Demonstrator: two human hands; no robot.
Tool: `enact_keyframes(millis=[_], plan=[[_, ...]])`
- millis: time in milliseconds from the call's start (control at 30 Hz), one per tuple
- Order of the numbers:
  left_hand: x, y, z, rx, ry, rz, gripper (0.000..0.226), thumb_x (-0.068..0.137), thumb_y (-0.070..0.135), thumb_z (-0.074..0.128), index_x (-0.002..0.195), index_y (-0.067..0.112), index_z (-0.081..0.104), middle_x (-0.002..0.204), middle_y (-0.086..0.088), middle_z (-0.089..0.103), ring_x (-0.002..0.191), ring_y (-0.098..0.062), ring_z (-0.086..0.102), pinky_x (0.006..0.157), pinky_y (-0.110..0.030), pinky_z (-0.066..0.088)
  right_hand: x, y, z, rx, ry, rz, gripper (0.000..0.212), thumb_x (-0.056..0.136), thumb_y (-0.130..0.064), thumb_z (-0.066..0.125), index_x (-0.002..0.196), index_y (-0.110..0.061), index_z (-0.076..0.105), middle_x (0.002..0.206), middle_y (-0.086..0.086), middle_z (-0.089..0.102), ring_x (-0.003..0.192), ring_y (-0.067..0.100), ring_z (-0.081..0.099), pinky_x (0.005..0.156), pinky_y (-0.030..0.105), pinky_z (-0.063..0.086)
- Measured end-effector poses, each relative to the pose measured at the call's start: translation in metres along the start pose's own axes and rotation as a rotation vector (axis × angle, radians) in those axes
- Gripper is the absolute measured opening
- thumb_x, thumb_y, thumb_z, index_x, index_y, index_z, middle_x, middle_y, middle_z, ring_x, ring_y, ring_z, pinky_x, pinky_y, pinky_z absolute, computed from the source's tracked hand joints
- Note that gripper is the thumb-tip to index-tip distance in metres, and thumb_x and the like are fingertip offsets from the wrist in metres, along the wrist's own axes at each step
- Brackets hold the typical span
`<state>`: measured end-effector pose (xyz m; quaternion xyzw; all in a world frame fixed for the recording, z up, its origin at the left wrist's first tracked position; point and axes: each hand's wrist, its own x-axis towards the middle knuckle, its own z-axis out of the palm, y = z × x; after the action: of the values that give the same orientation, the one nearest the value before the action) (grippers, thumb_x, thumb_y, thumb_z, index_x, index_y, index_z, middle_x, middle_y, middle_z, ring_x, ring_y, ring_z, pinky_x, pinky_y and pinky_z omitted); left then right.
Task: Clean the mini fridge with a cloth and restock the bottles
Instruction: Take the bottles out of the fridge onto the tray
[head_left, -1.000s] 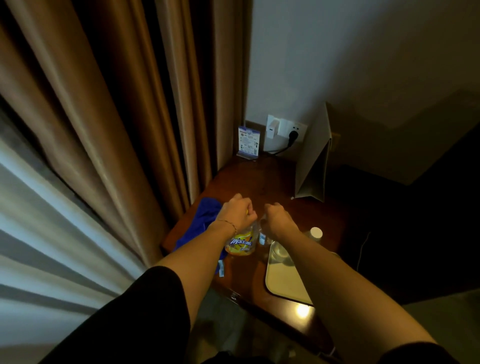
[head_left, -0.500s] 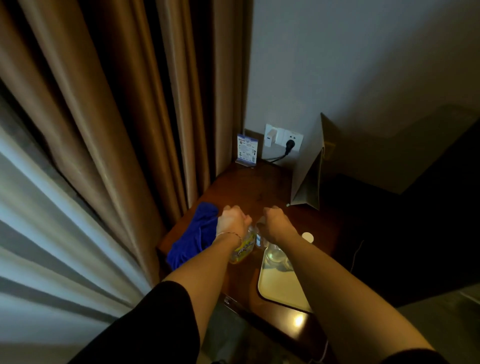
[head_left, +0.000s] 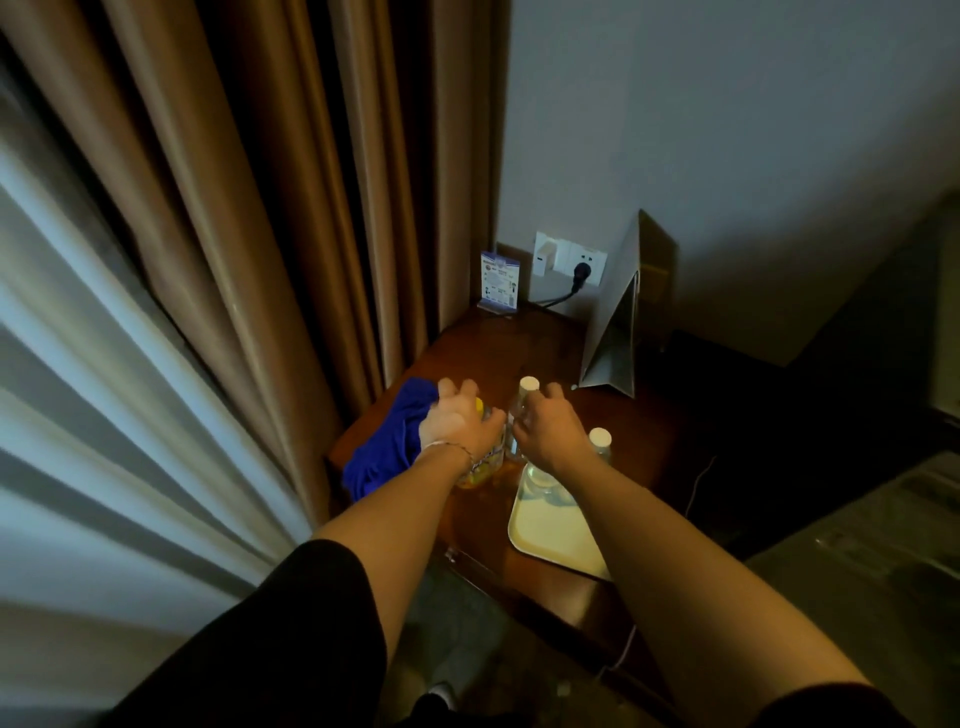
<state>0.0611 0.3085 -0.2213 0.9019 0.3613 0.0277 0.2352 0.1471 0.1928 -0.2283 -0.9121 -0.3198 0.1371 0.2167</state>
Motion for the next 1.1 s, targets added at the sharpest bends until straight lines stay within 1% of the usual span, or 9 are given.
enact_keyframes(millis=[233,333,433,500,600,733,833,900,1100], plan=[[-0.048,0.007,-0.001,0.015,0.013,-0.01,0.057,0.091,0.054,0.051,0.136,0.021,0.042,0.134,-0.007,0.036,0.117,-0.034,0.048,0.082,-0.046,0.048,-0.052,0.008,-0.01,0.039,0.048,-0.038,0.039,0.095,-0.031,0.063,0.129,-0.012,0.057,0.126,0.009,0.046,0.11,0.029,0.056,0.095,0.047,0.051],[-0.074,0.013,0.007,0.024,-0.007,0.036,0.062,0.091,0.056,0.051,0.14,0.02,0.04,0.137,-0.007,0.035,0.118,-0.034,0.049,0.083,-0.046,0.048,-0.082,0.016,-0.014,0.036,0.096,-0.024,0.036,0.094,-0.031,0.064,0.123,-0.011,0.06,0.123,0.008,0.047,0.106,0.028,0.057,0.092,0.044,0.051],[-0.095,0.026,0.017,0.027,-0.055,0.105,0.064,0.091,0.055,0.051,0.143,0.021,0.039,0.15,-0.008,0.031,0.124,-0.035,0.049,0.09,-0.045,0.048,-0.119,0.026,-0.022,0.04,0.136,-0.002,0.036,0.094,-0.031,0.064,0.124,-0.011,0.06,0.125,0.008,0.049,0.107,0.027,0.057,0.09,0.04,0.051],[-0.109,0.038,0.027,0.031,-0.075,0.185,0.063,0.09,0.055,0.051,0.141,0.02,0.042,0.151,-0.01,0.033,0.123,-0.036,0.051,0.093,-0.045,0.049,-0.147,0.035,-0.028,0.049,0.164,0.041,0.036,0.094,-0.031,0.063,0.124,-0.012,0.06,0.126,0.007,0.049,0.108,0.027,0.057,0.09,0.039,0.051],[-0.139,0.065,0.042,0.04,-0.115,0.309,0.057,0.089,0.054,0.053,0.135,0.02,0.049,0.142,-0.008,0.041,0.116,-0.034,0.056,0.09,-0.042,0.05,-0.198,0.058,-0.042,0.011,0.201,0.143,0.035,0.095,-0.033,0.061,0.121,-0.01,0.059,0.12,0.007,0.05,0.103,0.027,0.058,0.083,0.037,0.05],[-0.189,0.095,0.064,0.052,-0.186,0.5,0.049,0.088,0.052,0.055,0.125,0.019,0.054,0.136,-0.006,0.047,0.113,-0.031,0.056,0.089,-0.042,0.05,-0.27,0.101,-0.058,-0.004,0.238,0.316,0.032,0.095,-0.032,0.061,0.115,-0.008,0.06,0.118,0.012,0.051,0.104,0.033,0.058,0.085,0.043,0.051],[-0.223,0.113,0.08,0.076,-0.269,0.612,0.051,0.088,0.053,0.057,0.124,0.017,0.054,0.13,-0.009,0.048,0.113,-0.032,0.054,0.091,-0.045,0.05,-0.321,0.129,-0.066,-0.021,0.258,0.456,0.042,0.096,-0.032,0.06,0.128,-0.005,0.056,0.129,0.013,0.047,0.112,0.033,0.055,0.091,0.045,0.05],[-0.242,0.127,0.086,0.089,-0.302,0.675,0.053,0.087,0.054,0.056,0.125,0.017,0.054,0.128,-0.01,0.049,0.114,-0.032,0.054,0.091,-0.045,0.05,-0.347,0.143,-0.072,-0.068,0.247,0.508,0.046,0.098,-0.035,0.057,0.134,-0.006,0.052,0.133,0.011,0.044,0.112,0.031,0.054,0.09,0.042,0.049],[-0.269,0.179,0.1,0.099,-0.323,0.768,0.055,0.089,0.053,0.056,0.129,0.016,0.052,0.13,-0.01,0.047,0.114,-0.031,0.052,0.094,-0.045,0.048,-0.389,0.182,-0.097,-0.1,0.299,0.606,0.045,0.101,-0.036,0.055,0.135,-0.007,0.049,0.135,0.011,0.042,0.109,0.03,0.054,0.09,0.044,0.05]])
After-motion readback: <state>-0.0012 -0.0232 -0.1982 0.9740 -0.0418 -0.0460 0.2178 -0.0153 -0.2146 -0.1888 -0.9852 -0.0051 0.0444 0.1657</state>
